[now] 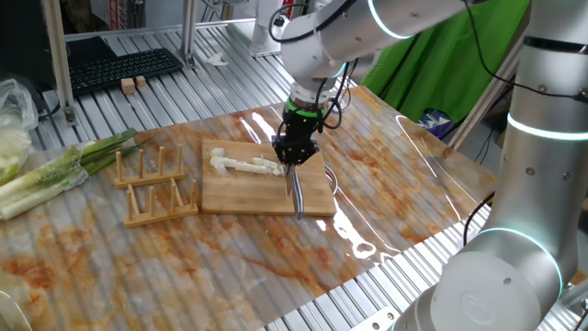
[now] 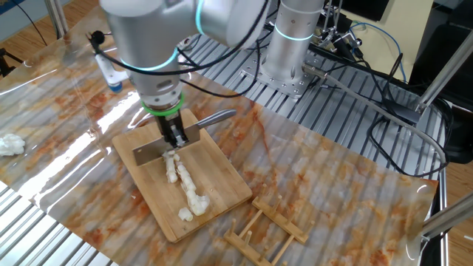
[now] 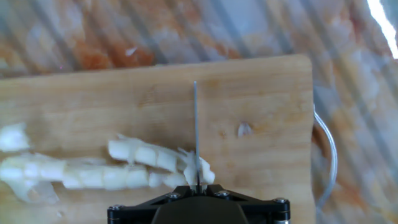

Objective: Chop the scallions

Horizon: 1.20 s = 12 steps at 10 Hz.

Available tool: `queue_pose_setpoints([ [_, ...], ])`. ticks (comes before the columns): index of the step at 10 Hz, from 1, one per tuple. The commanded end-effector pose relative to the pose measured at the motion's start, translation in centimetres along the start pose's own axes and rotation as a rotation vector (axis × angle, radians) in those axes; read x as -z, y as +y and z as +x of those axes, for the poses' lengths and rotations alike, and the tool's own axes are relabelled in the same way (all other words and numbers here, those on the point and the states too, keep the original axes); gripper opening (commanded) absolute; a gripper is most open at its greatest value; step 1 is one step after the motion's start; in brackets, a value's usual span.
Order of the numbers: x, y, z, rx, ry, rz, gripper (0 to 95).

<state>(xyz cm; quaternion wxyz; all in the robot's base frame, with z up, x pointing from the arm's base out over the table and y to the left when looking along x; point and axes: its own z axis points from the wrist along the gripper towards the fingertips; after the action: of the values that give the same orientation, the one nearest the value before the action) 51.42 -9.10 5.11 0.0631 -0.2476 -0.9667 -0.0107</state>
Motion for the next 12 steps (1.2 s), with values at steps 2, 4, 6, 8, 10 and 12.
queue_pose_setpoints([
  [2,2.5,-0.1,0.4,0.018,0.0,0.004,0.0],
  [4,3.6,0.0,0.7,0.054,-0.005,0.004,0.0],
  [6,4.4,0.2,0.9,0.128,-0.01,0.009,0.0],
  [8,5.4,1.3,1.9,0.19,-0.019,0.005,0.0],
  [10,6.2,2.7,3.0,0.214,-0.029,0.012,0.0],
  [12,7.6,4.8,4.3,0.218,-0.026,0.012,0.0],
])
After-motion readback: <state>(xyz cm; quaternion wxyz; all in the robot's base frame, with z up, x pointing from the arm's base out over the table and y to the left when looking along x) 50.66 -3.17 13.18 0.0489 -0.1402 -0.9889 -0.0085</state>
